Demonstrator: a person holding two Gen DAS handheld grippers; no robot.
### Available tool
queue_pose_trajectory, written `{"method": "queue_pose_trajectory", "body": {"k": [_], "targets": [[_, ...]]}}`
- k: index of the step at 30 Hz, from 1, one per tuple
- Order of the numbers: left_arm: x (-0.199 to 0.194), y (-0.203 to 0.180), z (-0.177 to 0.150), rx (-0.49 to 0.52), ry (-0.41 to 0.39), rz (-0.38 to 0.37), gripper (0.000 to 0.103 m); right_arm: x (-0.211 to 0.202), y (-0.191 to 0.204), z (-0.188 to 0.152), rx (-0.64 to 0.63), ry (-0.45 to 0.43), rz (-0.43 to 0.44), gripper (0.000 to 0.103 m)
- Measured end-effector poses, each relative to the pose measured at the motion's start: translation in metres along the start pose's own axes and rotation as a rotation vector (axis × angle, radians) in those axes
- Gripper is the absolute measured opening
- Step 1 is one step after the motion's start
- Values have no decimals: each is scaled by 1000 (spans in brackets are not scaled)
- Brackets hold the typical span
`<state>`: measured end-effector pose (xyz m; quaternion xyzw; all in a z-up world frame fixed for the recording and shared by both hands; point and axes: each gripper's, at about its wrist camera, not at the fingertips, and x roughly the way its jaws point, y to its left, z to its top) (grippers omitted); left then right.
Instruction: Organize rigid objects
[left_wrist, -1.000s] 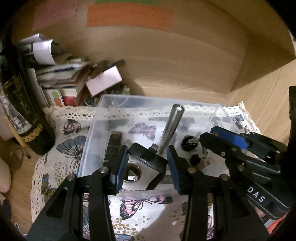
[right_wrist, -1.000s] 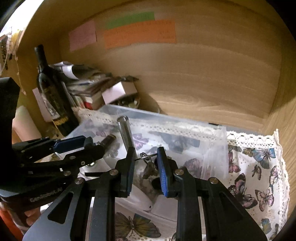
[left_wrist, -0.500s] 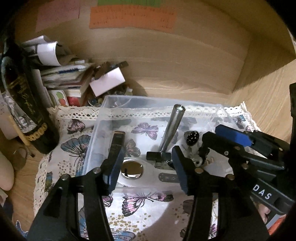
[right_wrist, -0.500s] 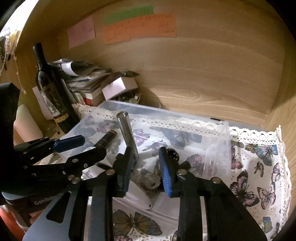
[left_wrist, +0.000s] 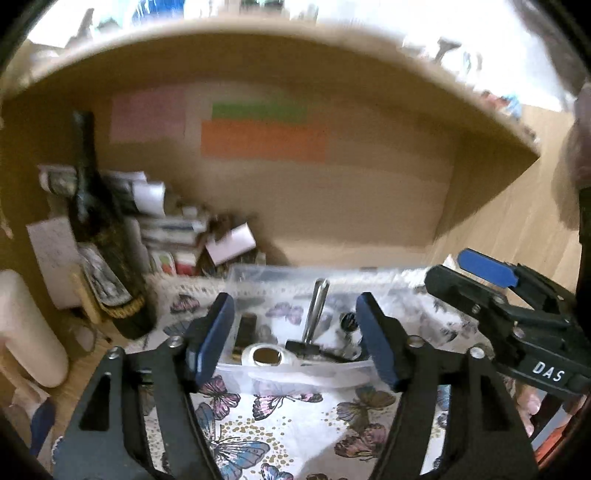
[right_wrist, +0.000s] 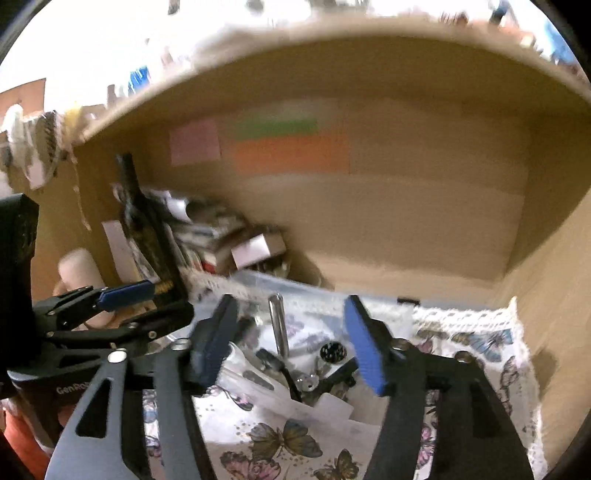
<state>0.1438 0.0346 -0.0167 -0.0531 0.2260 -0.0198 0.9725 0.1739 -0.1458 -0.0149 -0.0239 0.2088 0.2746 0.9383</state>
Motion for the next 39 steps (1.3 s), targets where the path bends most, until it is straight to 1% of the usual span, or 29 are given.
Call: {"method": "queue_pose_trajectory", "body": {"k": [1, 2, 3, 5, 6, 8, 9, 10, 11, 14, 20, 24, 32, 39], "targets": [[-10, -2, 2, -1, -21, -1, 74, -7, 1, 1, -1, -19, 0, 73], [-19, -3, 3, -1, -42, -2, 78, -18, 4, 2, -6, -45, -1, 76], [-30, -6, 4, 3, -68, -5, 80, -24, 5, 3, -9, -59, -4, 77], [-47, -11, 4, 17, -103, -11, 86, -37, 10, 3, -18, -91, -13, 85], [-53, -14, 4, 21, -119, 0, 87, -45, 13, 2, -24, -112, -21, 85], [-67, -18, 3, 27, -151, 25, 95, -59, 18, 0, -34, -138, -24, 90], [-72, -18, 2, 23, -161, 29, 97, -63, 19, -1, -33, -147, -25, 92], [-78, -18, 1, 16, -172, 26, 101, -68, 20, -1, -29, -157, -28, 98], [-83, -19, 0, 8, -180, 20, 101, -74, 22, -3, -22, -173, -33, 103], [-95, -22, -3, 4, -199, 13, 102, -85, 25, -7, -21, -195, -43, 103], [-111, -32, -10, 30, -218, 12, 102, -105, 28, -13, -10, -219, -44, 103], [-118, -38, -13, 41, -237, 34, 102, -113, 30, -16, -8, -230, -39, 103], [-121, -41, -15, 42, -232, 30, 102, -118, 29, -19, 9, -231, -34, 103], [-120, -41, -16, 41, -231, 27, 103, -118, 30, -20, 4, -230, -53, 103]]}}
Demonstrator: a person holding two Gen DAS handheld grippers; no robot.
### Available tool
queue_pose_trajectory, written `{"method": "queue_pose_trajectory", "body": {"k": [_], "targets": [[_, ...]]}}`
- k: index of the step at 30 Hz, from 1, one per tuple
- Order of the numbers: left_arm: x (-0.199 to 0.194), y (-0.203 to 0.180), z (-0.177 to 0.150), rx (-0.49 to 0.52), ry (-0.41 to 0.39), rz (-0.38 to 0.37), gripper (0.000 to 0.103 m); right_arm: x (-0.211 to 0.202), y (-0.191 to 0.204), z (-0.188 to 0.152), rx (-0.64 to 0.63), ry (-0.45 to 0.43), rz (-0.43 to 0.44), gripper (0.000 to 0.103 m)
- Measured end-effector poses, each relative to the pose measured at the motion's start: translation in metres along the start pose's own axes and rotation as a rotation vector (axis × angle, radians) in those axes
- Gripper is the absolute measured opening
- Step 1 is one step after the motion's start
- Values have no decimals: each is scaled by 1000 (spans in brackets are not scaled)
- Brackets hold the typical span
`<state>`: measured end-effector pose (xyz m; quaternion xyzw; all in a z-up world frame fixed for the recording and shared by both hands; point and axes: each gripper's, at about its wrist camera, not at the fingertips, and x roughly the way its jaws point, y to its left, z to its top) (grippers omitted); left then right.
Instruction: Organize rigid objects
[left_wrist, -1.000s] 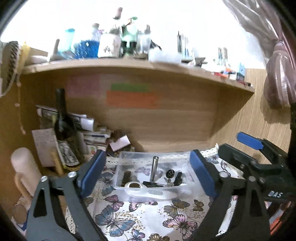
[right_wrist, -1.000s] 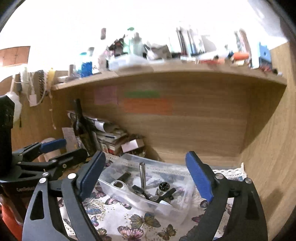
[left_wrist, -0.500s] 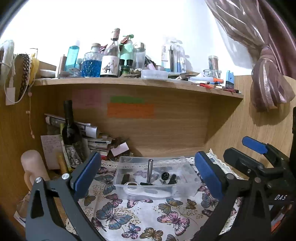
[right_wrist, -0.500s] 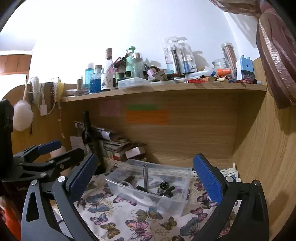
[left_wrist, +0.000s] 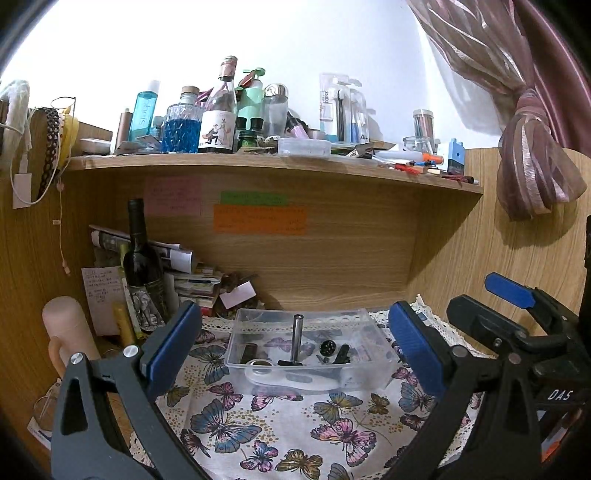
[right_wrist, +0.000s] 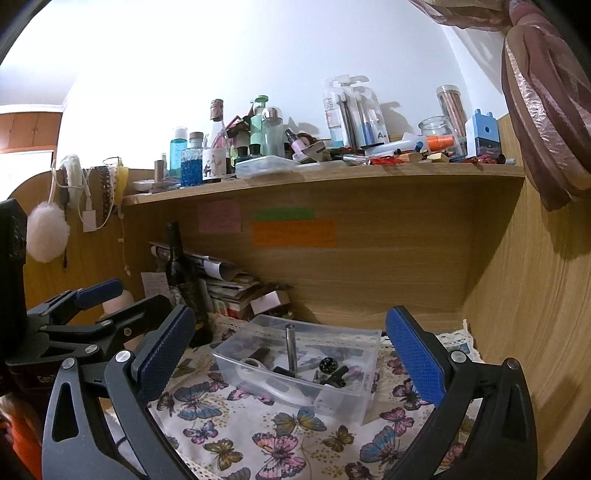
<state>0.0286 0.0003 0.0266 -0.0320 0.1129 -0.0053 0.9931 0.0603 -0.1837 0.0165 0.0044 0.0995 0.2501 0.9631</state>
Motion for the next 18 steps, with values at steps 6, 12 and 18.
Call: {"method": "queue_pose_trajectory", "body": {"k": [6, 12, 18], "targets": [[2, -1, 0, 1, 2, -4, 103, 0, -1, 0, 2, -1, -7, 103], [2, -3, 1, -1, 4, -1, 103, 0, -2, 0, 4, -1, -19, 103], [6, -3, 1, 1, 14, -11, 103, 0, -3, 0, 8, -1, -26, 103]]}}
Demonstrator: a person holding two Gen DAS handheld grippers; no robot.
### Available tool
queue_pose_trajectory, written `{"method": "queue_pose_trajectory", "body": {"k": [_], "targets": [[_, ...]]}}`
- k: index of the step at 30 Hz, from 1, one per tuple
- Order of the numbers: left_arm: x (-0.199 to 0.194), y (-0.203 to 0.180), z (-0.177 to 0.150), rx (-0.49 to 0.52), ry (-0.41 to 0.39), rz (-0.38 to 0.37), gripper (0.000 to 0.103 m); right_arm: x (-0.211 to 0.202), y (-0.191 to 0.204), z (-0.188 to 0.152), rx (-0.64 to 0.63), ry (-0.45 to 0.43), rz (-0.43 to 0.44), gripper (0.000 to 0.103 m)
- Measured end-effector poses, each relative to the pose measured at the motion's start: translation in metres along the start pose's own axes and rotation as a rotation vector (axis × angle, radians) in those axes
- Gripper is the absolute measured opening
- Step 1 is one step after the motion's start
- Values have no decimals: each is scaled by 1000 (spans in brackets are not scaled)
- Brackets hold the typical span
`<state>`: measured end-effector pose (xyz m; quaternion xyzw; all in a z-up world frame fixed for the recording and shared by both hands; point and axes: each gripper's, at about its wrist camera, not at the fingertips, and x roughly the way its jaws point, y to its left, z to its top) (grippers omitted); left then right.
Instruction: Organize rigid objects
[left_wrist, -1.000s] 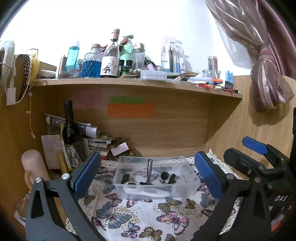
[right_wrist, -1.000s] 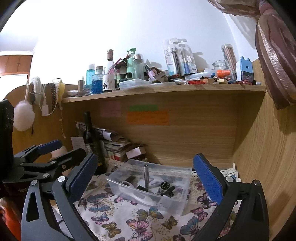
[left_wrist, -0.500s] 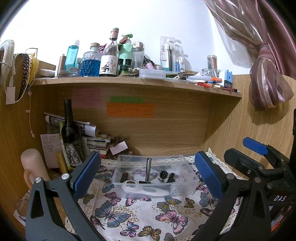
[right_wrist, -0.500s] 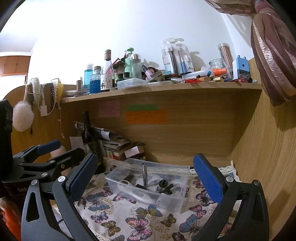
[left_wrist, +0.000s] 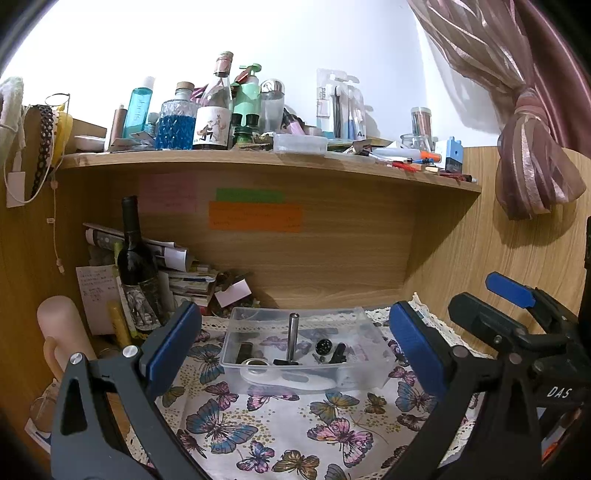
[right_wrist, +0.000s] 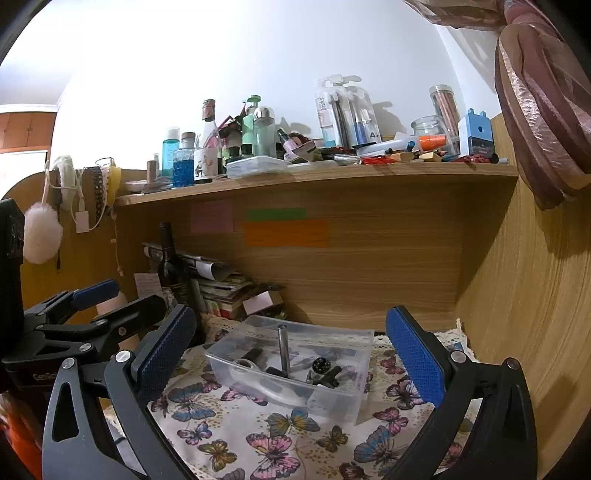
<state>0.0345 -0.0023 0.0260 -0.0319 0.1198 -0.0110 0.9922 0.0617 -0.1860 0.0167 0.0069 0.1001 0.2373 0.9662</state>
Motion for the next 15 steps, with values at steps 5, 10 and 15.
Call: {"method": "queue_pose_trajectory", "body": {"k": [5, 10, 15], "targets": [[1, 0, 0, 1, 3, -5, 103, -1, -1, 0, 2, -2, -3, 103], [1, -1, 0, 0, 5, -5, 103, -1, -2, 0, 3, -2, -1, 103], [4, 2, 1, -13, 15, -15, 103, -1, -3, 0, 3, -1, -4, 103]]}}
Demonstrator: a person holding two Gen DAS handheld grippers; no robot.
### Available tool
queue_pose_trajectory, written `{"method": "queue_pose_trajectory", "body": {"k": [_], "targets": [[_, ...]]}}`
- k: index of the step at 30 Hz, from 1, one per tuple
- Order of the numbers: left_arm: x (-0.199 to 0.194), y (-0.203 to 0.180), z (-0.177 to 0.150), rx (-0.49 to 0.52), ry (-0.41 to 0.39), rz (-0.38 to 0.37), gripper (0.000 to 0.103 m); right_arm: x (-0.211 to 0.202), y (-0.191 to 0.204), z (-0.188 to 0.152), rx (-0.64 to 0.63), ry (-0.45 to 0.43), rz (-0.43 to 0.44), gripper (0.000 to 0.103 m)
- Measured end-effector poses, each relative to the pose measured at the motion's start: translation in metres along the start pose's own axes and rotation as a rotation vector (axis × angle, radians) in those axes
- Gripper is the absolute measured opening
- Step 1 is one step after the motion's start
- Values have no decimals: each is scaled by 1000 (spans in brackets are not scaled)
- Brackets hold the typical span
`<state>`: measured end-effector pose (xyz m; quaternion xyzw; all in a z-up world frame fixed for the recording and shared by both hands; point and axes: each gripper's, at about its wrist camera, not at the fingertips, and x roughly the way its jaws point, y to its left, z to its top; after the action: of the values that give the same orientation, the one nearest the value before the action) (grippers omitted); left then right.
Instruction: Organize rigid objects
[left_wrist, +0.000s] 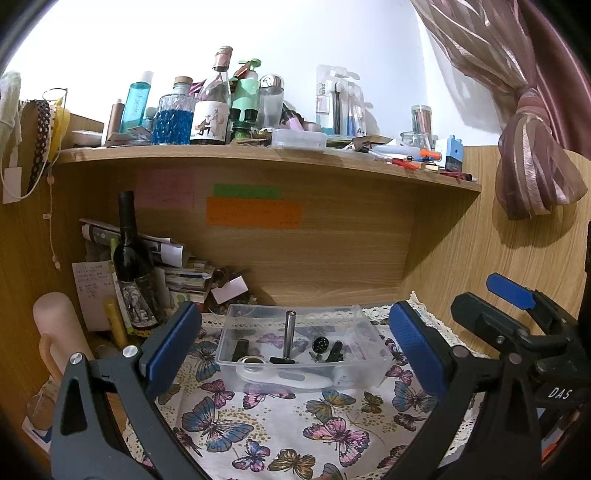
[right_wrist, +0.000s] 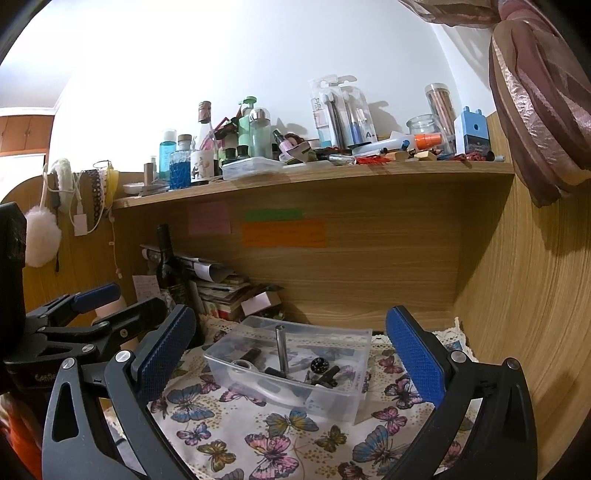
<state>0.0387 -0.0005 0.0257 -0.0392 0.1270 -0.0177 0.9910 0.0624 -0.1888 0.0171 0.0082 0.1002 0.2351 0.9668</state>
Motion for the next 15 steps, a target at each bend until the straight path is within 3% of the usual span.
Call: {"method": "queue_pose_trajectory", "body": {"k": [15], "targets": [[5, 5, 0, -3, 21, -15, 103, 4, 2, -2, 27, 18, -33, 103]]}}
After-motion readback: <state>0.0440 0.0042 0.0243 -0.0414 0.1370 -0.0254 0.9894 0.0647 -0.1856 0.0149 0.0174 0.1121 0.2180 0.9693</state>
